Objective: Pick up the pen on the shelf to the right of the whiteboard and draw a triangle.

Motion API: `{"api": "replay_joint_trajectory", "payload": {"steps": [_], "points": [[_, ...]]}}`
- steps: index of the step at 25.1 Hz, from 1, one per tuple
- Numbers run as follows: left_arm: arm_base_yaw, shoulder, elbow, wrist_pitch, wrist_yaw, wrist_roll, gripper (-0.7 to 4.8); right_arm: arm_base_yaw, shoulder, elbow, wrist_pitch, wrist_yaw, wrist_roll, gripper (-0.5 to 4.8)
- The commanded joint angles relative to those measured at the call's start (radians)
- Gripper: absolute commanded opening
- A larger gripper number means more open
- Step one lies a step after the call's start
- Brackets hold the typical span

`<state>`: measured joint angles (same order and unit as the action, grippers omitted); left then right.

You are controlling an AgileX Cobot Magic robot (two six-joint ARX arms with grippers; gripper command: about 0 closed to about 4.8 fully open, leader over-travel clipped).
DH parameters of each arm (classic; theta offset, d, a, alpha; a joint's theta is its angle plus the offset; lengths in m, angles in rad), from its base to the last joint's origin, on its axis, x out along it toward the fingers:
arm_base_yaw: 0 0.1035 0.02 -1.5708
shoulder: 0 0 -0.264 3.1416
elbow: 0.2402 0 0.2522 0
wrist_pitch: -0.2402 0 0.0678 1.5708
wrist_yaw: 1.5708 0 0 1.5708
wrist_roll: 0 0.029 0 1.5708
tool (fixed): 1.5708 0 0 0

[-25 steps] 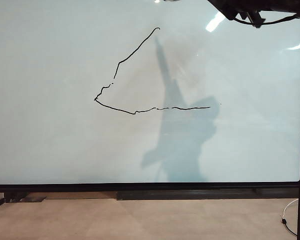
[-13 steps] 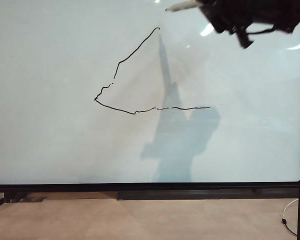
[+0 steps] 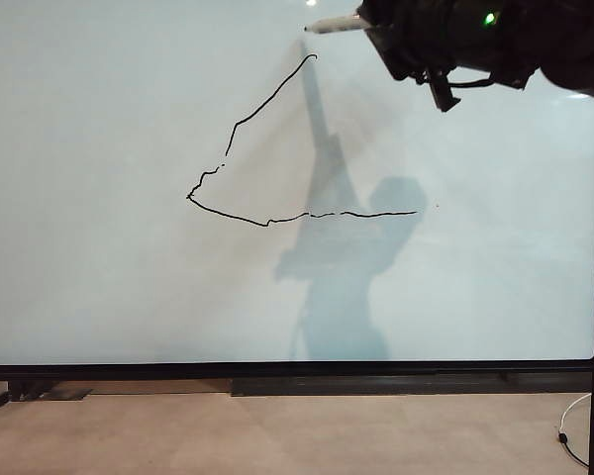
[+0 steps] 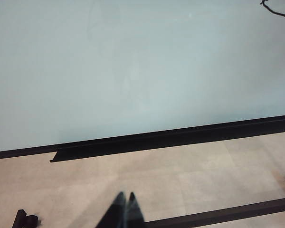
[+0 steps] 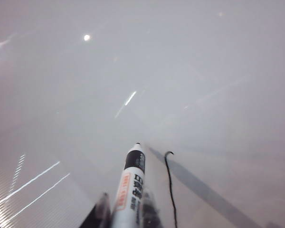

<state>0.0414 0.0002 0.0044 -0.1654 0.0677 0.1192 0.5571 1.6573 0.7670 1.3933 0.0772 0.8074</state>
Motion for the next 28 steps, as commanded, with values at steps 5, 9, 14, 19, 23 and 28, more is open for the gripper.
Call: {"api": "replay_joint_trajectory", "payload": {"steps": [5,9,14,19,23,28], "points": [[0.000,0.000,0.003,-0.006,0.003,0.001,-0.05,0.000,0.001,0.010,-0.006,0.019,0.007,-0.05],[0.000,0.000,0.003,-0.006,0.003,0.001,-0.05,-0.001,0.001,0.009,-0.027,0.038,0.005,-0.06],[0.000,0.000,0.003,-0.006,0.003,0.001,-0.05,-0.001,0.001,0.008,-0.051,0.064,0.003,-0.06],[0.000,0.000,0.003,-0.006,0.003,0.001,-0.05,-0.001,0.001,-0.007,-0.046,0.086,0.001,-0.05],[0.000,0.000,0.003,-0.006,0.003,0.001,-0.05,-0.002,0.000,-0.032,-0.020,0.107,0.000,-0.06],[0.000,0.000,0.003,-0.006,0.003,0.001,-0.05,-0.008,0.000,-0.043,-0.012,0.108,-0.011,-0.05]]}}
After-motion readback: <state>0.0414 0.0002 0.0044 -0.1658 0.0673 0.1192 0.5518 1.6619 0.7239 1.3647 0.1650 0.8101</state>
